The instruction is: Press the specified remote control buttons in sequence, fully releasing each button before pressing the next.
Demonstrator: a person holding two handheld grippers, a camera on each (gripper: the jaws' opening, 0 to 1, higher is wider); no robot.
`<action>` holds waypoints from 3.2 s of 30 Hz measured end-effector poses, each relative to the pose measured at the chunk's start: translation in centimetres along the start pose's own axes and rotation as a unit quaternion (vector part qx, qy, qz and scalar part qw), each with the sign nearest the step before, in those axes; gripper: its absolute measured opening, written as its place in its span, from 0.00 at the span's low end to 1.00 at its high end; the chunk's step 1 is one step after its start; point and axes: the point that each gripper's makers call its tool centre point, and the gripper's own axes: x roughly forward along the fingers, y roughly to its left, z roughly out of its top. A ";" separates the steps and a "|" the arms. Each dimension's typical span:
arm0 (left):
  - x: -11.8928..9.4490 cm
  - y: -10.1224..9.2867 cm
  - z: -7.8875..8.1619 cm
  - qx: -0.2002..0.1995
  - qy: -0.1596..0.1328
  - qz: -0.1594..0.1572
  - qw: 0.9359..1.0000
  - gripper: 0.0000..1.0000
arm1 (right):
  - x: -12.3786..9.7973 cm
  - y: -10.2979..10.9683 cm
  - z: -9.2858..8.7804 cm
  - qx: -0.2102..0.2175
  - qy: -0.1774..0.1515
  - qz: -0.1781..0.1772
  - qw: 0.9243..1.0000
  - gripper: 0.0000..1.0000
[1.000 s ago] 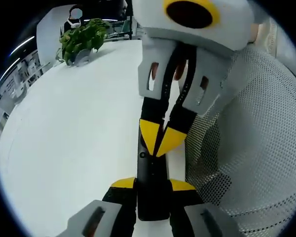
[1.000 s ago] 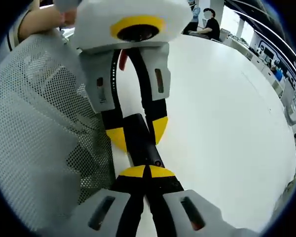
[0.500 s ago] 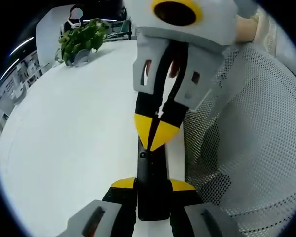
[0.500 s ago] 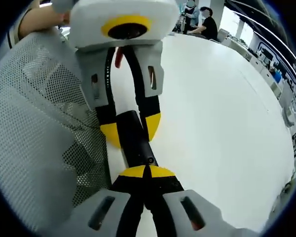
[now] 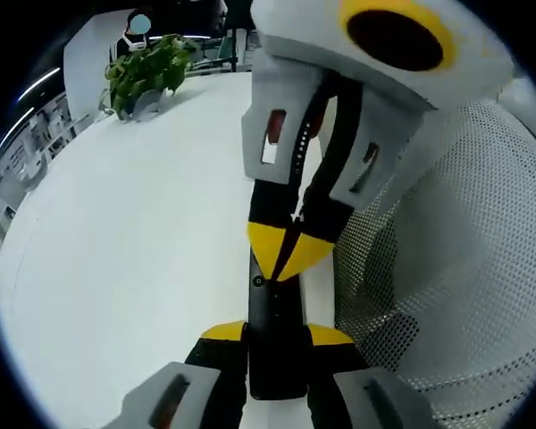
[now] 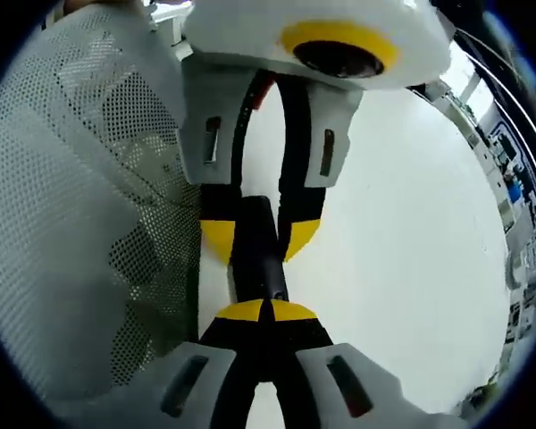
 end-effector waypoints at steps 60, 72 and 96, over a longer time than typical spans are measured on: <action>-0.1 0.1 0.3 -0.035 -0.062 -0.016 0.997 0.24 | 0.5 -0.8 -0.2 0.063 0.005 0.197 0.978 0.00; -0.1 -0.1 0.3 -0.027 -0.050 -0.015 0.998 0.24 | 0.1 -0.3 0.0 0.073 -0.037 0.077 0.994 0.00; -0.1 -0.2 0.3 -0.017 -0.057 -0.018 0.998 0.24 | 0.2 0.1 0.2 0.021 -0.059 0.056 0.996 0.00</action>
